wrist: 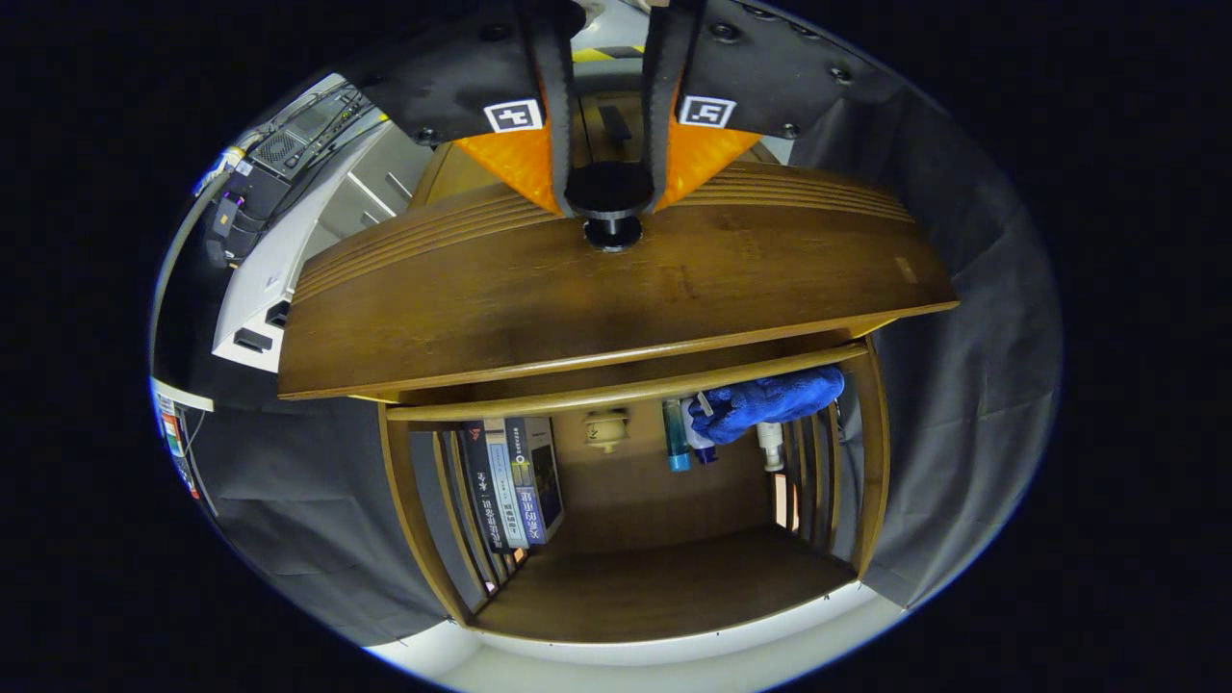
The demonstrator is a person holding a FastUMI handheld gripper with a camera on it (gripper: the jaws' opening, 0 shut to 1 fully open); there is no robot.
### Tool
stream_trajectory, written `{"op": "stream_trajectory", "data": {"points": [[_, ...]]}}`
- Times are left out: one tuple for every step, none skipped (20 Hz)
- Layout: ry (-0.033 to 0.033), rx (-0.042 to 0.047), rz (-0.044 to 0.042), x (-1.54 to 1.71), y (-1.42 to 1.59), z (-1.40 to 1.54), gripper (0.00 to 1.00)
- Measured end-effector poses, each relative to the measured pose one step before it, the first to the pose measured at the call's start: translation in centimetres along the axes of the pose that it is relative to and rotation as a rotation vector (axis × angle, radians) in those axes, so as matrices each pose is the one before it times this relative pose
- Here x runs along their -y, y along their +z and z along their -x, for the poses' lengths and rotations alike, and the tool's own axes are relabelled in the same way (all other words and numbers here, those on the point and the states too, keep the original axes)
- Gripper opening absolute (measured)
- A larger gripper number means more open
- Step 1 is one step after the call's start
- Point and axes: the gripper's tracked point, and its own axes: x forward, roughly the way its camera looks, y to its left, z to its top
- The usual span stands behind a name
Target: Pull open the drawer, take out the items inside it, and place them on the countertop above the cabinet.
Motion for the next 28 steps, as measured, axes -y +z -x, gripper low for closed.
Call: {"op": "stream_trajectory", "data": {"points": [[-0.00163,-0.00073,0.00285,0.011,-0.209,0.461,0.38],[0.00203,-0.00190,0.00587,-0.073,-0.183,0.361,0.38],[0.00158,-0.00407,0.00349,-0.033,-0.149,0.462,0.38],[0.00027,-0.00223,0.00007,0.032,-0.121,0.371,0.38],[-0.00036,-0.00251,-0.00292,0.034,-0.159,0.393,0.38],[-0.00054,0.00106,-0.00386,-0.030,-0.108,0.282,0.38],[-0.00166,-0.00214,-0.00186,-0.086,-0.076,0.126,0.38],[-0.00425,-0.00459,0.00072,0.048,-0.110,0.193,0.38],[-0.00211,-0.00285,-0.00032,-0.001,-0.128,0.186,0.38],[0.00031,-0.00342,0.00091,-0.010,-0.075,0.194,0.38],[0.00075,-0.00200,-0.00160,0.010,-0.044,0.040,0.38],[0.00214,-0.00050,-0.00258,-0.006,-0.098,0.147,0.38],[0.00113,0.00060,-0.00008,0.024,-0.064,0.159,0.38],[0.00021,0.00152,0.00232,-0.036,-0.106,0.170,0.38],[-0.00113,-0.00176,0.00355,0.066,-0.072,0.150,0.38],[-0.00123,-0.00127,0.00201,-0.033,-0.099,0.095,0.38],[0.00016,-0.00520,0.00270,0.048,-0.154,0.089,0.38],[0.00080,-0.00306,-0.00160,-0.040,-0.117,0.205,0.38],[0.00063,-0.00063,0.00010,0.002,-0.017,0.239,0.38],[-0.00034,-0.00105,0.00302,0.017,-0.169,0.221,0.38],[-0.00137,0.00008,0.00435,0.065,-0.068,0.160,0.36],[0.00069,0.00032,0.00607,-0.069,-0.167,0.255,0.34],[-0.00569,-0.00940,-0.00159,-0.012,-0.349,0.104,0.31],[-0.00886,0.00712,0.00045,-0.031,0.045,0.678,0.29],[0.00115,-0.00957,-0.00069,0.080,-0.143,-0.209,0.29],[-0.00129,0.00662,-0.00972,-0.050,-0.022,0.163,0.29],[-0.00313,-0.00909,0.00739,0.036,-0.173,0.184,0.29],[-0.00088,-0.00419,0.01234,-0.044,-0.208,0.443,0.29]]}}
